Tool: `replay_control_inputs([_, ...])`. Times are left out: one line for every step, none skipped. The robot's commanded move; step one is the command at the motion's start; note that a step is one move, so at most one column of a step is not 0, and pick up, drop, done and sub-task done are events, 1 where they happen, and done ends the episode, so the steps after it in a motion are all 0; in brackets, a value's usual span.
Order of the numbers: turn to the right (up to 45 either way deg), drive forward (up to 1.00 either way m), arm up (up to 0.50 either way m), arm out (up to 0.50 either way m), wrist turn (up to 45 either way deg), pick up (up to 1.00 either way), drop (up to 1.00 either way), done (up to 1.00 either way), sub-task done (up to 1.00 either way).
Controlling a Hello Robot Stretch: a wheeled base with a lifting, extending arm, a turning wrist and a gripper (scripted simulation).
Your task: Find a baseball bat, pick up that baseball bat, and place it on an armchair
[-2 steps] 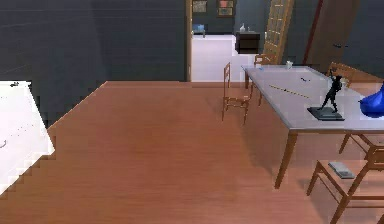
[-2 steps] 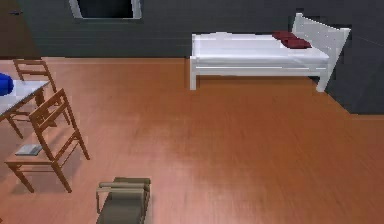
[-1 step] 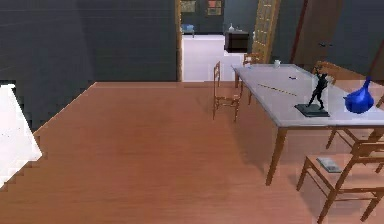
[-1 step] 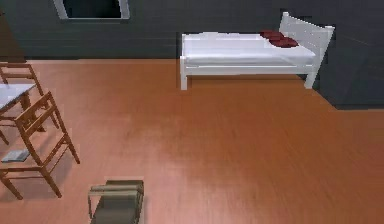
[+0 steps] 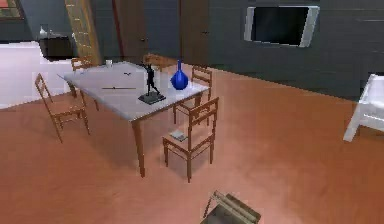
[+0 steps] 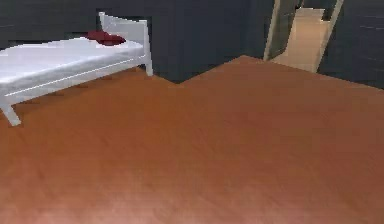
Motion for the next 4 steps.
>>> replay_control_inputs([45.0, 0.0, 0.0, 0.0, 0.0, 0.0, 0.0, 0.0, 0.0])
replay_control_inputs([45.0, 0.0, 0.0, 0.0, 0.0, 0.0, 0.0, 0.0, 0.0])
replay_control_inputs([42.0, 0.0, 0.0, 0.0, 0.0, 0.0, 0.0, 0.0, 0.0])
replay_control_inputs([0.0, 0.15, 0.0, 0.0, 0.0, 0.0, 0.0, 0.0, 0.0])
